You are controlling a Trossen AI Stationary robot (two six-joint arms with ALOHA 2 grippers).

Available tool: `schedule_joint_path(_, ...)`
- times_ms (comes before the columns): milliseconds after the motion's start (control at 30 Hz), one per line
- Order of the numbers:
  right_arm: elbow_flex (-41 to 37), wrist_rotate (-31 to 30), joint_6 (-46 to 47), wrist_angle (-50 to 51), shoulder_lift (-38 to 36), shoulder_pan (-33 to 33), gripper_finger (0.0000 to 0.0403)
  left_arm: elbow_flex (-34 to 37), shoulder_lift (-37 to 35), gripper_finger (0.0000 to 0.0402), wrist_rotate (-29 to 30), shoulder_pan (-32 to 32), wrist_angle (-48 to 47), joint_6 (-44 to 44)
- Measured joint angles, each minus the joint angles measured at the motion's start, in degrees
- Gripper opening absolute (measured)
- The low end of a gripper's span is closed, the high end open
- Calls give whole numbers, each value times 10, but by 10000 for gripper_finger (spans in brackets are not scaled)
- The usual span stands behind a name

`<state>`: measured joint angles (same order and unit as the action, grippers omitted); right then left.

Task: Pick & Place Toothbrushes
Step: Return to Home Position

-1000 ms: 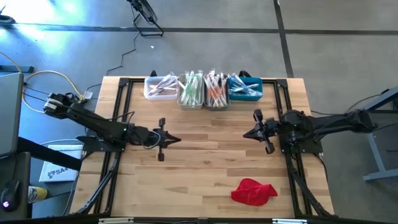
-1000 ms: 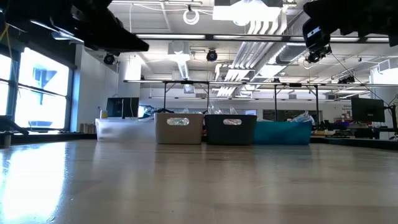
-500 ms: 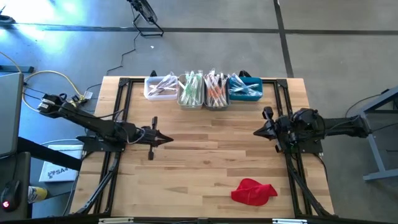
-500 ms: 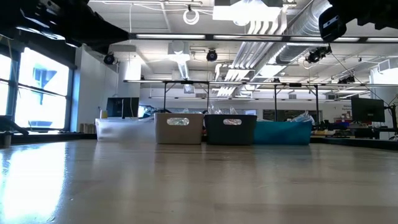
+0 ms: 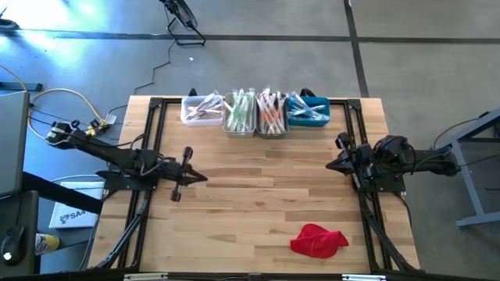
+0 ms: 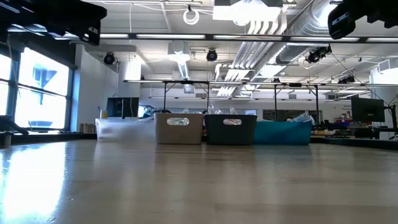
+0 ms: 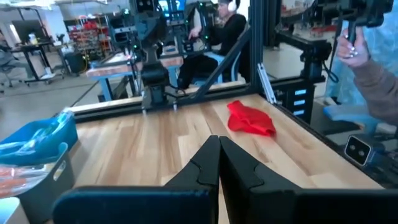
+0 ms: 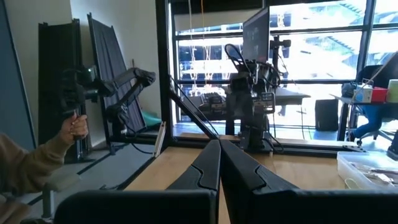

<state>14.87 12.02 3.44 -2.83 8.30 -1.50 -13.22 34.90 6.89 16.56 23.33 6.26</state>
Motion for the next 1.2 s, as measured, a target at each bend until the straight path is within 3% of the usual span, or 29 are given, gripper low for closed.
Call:
schedule_joint_path(433,0,-1,0,21,-16,0,2,10,-148,0,-26,0,-126,-1)
schedule_joint_path(1200,0,-1,0,22,-15,0,2,10,-336,0,-55,0,-273,12)
